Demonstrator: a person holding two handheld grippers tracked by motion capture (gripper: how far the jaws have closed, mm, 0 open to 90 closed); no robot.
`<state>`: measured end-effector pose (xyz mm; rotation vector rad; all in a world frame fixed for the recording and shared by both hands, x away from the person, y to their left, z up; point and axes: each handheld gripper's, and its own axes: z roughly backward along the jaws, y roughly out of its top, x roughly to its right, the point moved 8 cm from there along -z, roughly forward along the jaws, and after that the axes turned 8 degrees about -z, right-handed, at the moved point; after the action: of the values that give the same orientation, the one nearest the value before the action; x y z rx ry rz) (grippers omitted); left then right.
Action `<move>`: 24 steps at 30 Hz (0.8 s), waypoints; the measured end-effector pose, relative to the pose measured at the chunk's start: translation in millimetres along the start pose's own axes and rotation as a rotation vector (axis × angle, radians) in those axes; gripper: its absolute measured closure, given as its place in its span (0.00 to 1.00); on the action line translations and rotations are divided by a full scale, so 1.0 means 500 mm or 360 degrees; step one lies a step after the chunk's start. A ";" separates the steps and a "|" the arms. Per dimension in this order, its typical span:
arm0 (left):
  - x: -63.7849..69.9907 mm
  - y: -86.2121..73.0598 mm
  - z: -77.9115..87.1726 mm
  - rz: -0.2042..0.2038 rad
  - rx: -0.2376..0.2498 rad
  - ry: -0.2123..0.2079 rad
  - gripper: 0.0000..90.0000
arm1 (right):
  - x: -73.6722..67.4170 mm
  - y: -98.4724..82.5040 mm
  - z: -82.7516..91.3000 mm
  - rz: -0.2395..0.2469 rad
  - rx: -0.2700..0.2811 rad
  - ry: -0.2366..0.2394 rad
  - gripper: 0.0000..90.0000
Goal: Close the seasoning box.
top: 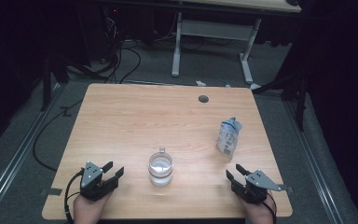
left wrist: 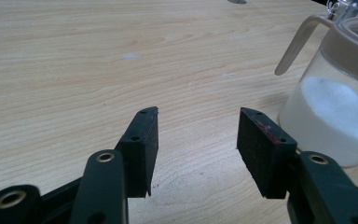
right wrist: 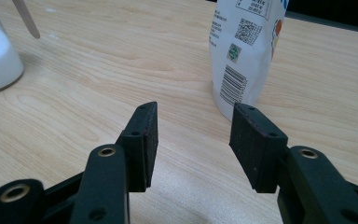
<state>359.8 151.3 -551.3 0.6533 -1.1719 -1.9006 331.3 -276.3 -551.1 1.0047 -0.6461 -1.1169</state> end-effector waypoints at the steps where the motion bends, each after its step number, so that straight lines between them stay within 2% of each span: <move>1: 0.000 0.000 0.000 -0.0001 0.0000 0.0000 0.54 | 0.000 0.000 0.001 0.0001 0.0000 -0.0001 0.58; 24: -0.001 -0.002 0.006 -0.0004 -0.0004 0.0003 0.54 | -0.008 0.001 -0.003 0.0015 -0.0008 0.0012 0.58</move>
<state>357.4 153.3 -551.2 0.6554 -1.1678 -1.9031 331.4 -272.1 -551.1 1.0002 -0.6411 -1.1057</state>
